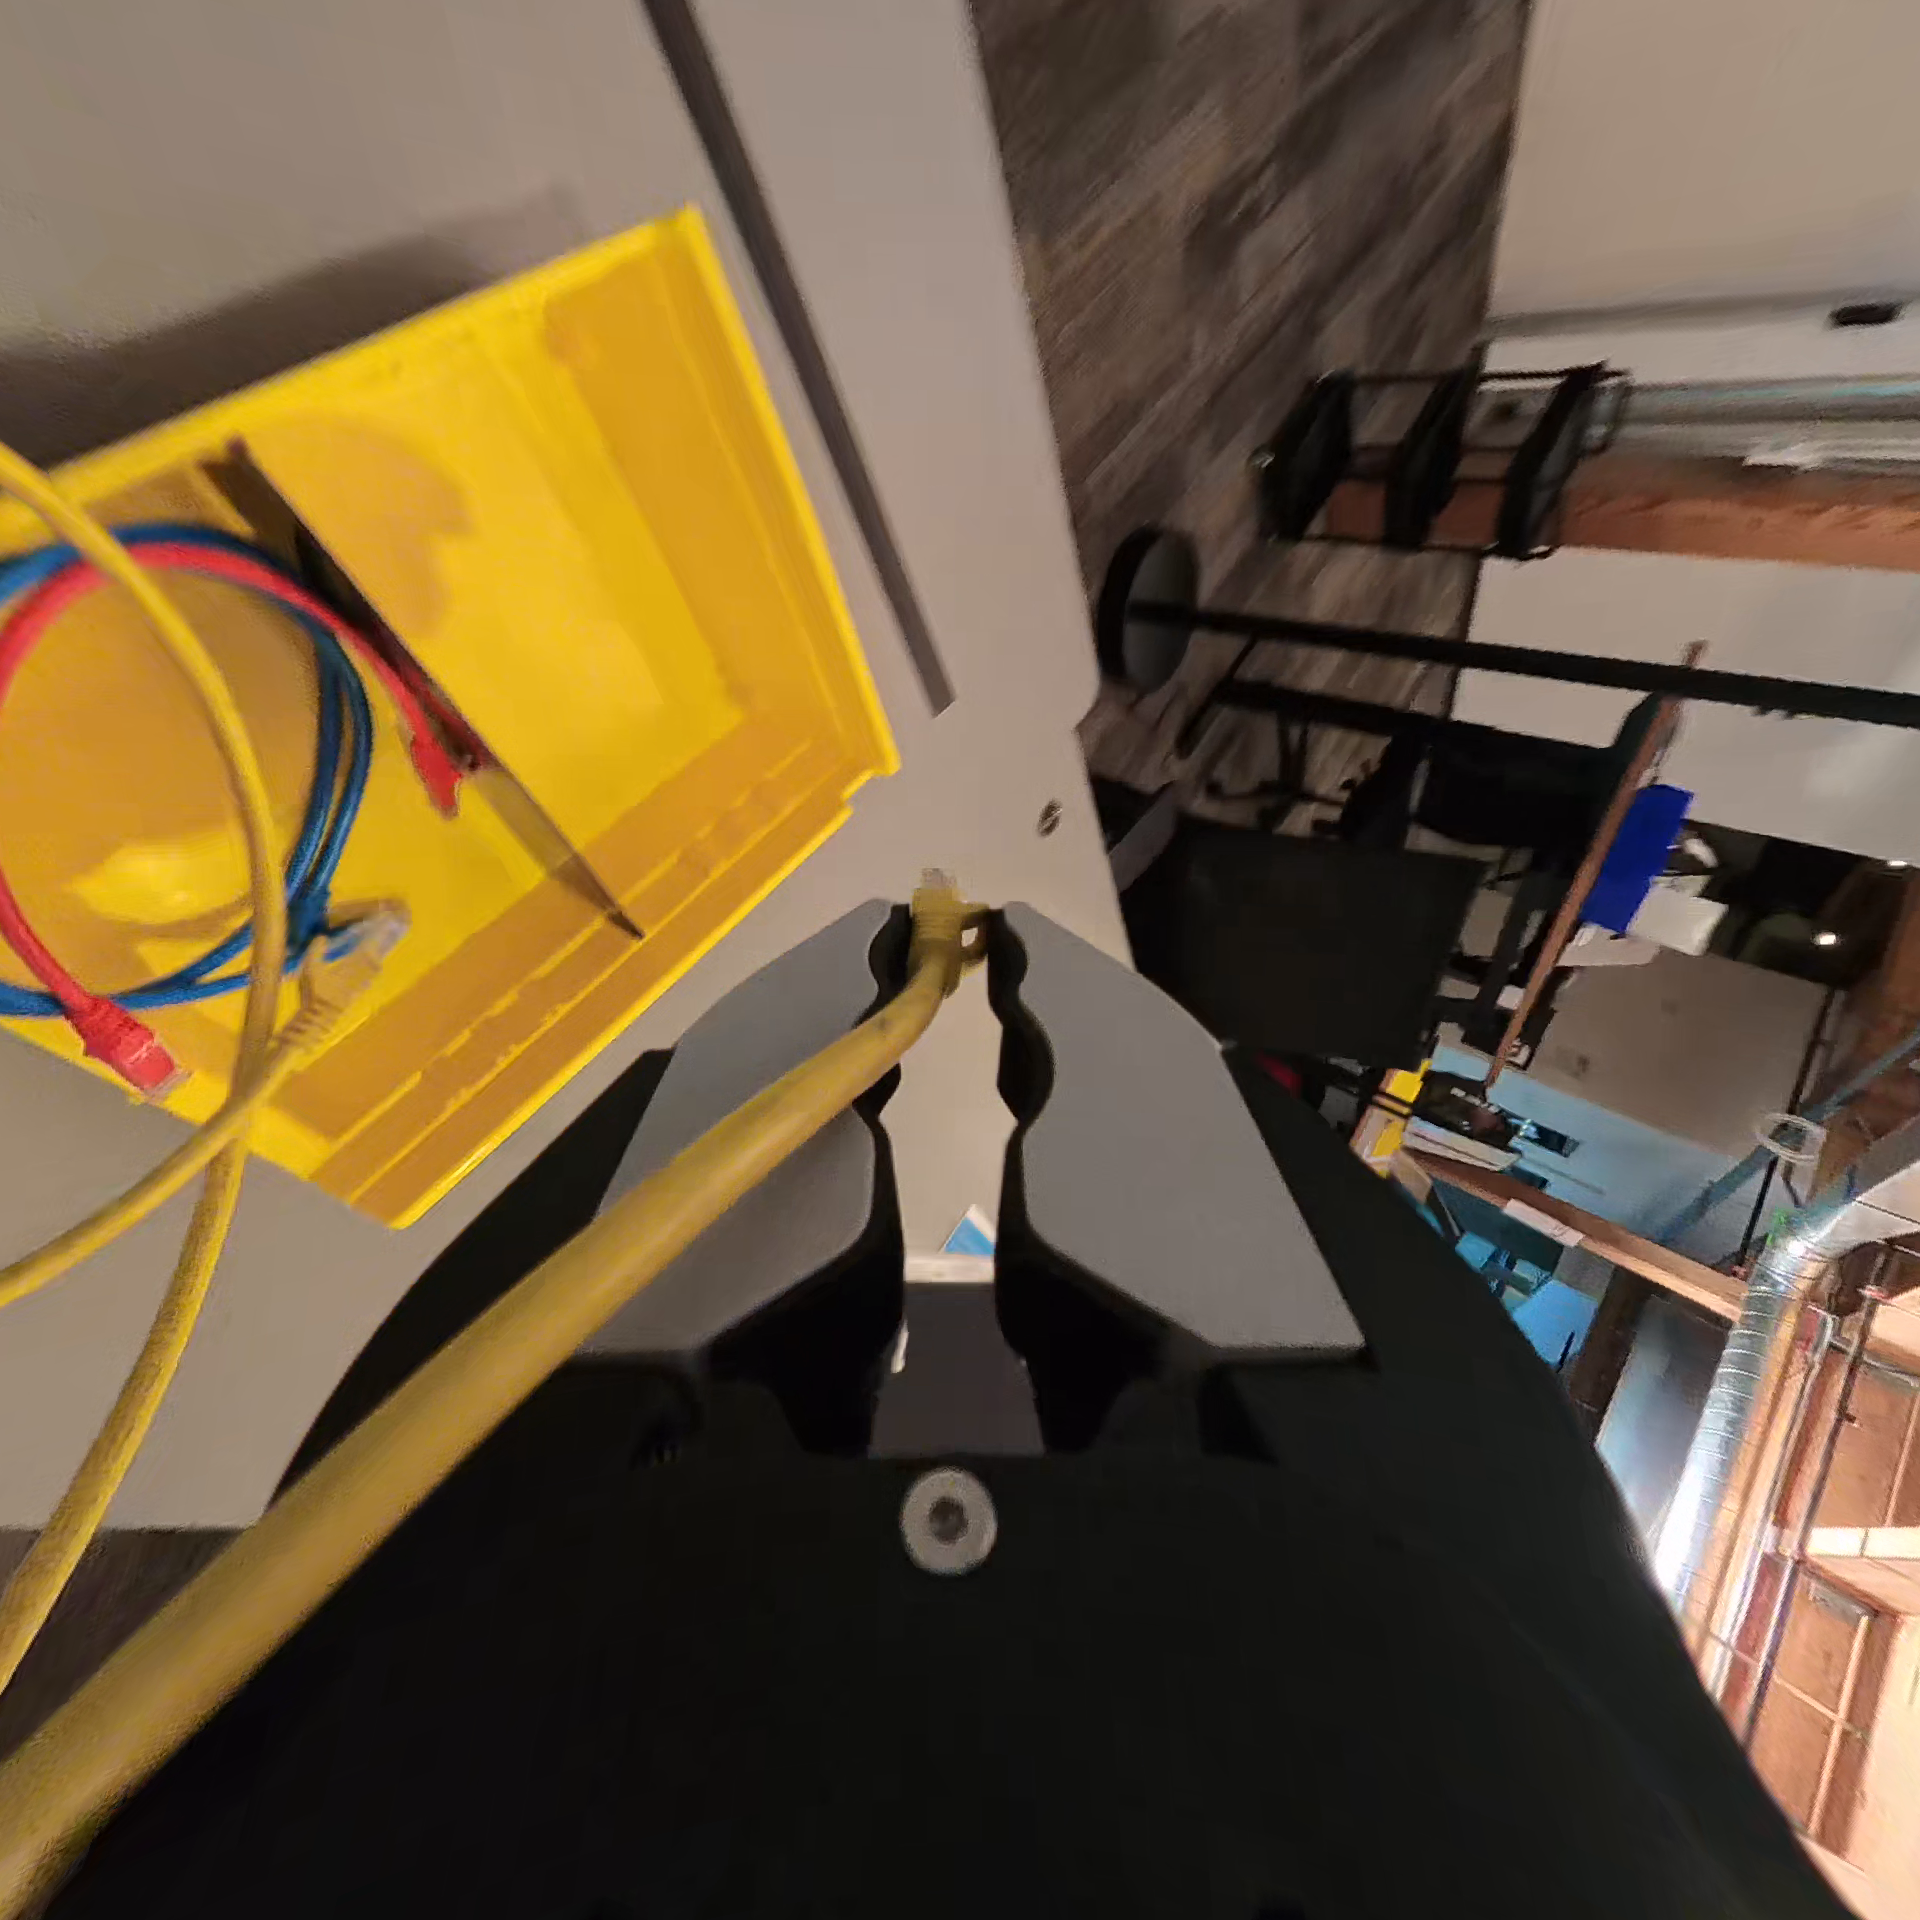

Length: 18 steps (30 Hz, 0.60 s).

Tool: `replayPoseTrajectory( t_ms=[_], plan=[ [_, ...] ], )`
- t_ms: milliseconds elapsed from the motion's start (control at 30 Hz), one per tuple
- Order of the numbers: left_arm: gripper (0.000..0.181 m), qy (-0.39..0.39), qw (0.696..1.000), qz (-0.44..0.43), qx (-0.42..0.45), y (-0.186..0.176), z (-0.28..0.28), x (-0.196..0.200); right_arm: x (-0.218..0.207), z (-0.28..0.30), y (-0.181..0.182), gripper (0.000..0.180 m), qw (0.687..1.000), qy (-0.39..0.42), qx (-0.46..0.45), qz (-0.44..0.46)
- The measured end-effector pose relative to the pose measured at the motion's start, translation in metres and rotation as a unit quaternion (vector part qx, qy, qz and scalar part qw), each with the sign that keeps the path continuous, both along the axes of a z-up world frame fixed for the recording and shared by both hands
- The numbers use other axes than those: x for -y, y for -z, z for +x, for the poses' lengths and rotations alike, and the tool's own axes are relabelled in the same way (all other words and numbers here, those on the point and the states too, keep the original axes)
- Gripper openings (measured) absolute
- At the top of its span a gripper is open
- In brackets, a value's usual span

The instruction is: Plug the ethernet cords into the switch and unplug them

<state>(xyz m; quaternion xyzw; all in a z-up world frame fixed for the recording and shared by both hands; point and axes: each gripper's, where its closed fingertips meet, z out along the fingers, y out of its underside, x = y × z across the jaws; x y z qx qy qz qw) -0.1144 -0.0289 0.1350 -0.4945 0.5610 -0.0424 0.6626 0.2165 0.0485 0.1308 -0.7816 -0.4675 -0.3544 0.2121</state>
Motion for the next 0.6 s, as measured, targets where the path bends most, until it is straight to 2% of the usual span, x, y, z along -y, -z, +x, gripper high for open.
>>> replayPoseTrajectory(
  t_ms=[167,433,533,600],
  plan=[
    [0.027,0.005,1.000,0.001,-0.002,0.000,0.001,0.001,0.002,0.045,0.073,0.016,0.995,0.055,0.050,-0.068],
    [0.027,0.003,1.000,-0.003,-0.009,0.003,0.000,-0.002,-0.004,0.087,0.122,0.016,0.991,0.112,0.004,-0.076],
    [0.026,0.005,1.000,-0.005,-0.013,0.005,0.003,-0.002,0.009,0.089,0.156,0.017,0.984,0.113,0.011,-0.134],
    [0.027,0.008,1.000,-0.005,-0.021,0.008,0.007,-0.001,0.020,0.083,0.181,0.018,0.976,0.121,-0.017,-0.181]
  ],
)
